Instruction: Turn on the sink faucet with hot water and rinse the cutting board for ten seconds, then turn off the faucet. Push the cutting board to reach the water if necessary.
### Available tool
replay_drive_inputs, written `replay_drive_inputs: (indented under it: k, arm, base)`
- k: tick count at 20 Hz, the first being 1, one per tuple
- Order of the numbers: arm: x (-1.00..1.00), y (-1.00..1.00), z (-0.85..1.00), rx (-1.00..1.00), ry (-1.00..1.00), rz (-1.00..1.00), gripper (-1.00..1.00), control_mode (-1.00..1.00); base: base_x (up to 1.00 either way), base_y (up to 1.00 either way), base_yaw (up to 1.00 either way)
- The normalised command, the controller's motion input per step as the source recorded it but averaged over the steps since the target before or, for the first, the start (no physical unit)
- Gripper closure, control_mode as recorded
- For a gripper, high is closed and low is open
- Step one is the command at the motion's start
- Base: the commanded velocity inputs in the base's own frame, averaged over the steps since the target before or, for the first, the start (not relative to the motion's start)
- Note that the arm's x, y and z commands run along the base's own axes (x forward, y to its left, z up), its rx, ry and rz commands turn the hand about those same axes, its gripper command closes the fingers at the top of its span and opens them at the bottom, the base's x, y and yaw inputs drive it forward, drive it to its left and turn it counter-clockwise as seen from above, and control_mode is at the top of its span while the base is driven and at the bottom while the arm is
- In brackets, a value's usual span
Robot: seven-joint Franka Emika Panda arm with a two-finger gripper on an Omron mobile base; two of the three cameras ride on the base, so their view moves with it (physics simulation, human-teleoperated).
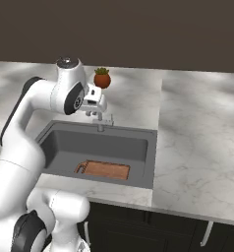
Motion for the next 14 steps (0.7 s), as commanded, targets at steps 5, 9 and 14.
replay_drive_inputs:
  k: [5, 9, 14]
  arm:
    - [0.02, -0.33, -0.06, 0.01, -0.21, 0.02, -1.00, -1.00]
    - [0.00, -0.24, -0.20, 0.00, -0.22, 0.03, -1.00, -1.00]
    - [0.04, -0.16, -0.23, 0.00, -0.23, 0.04, -1.00, -1.00]
  base:
    - [0.00, 0.00, 0.00]
    - [0.00, 0.00, 0.00]
    - [0.00, 0.00, 0.00]
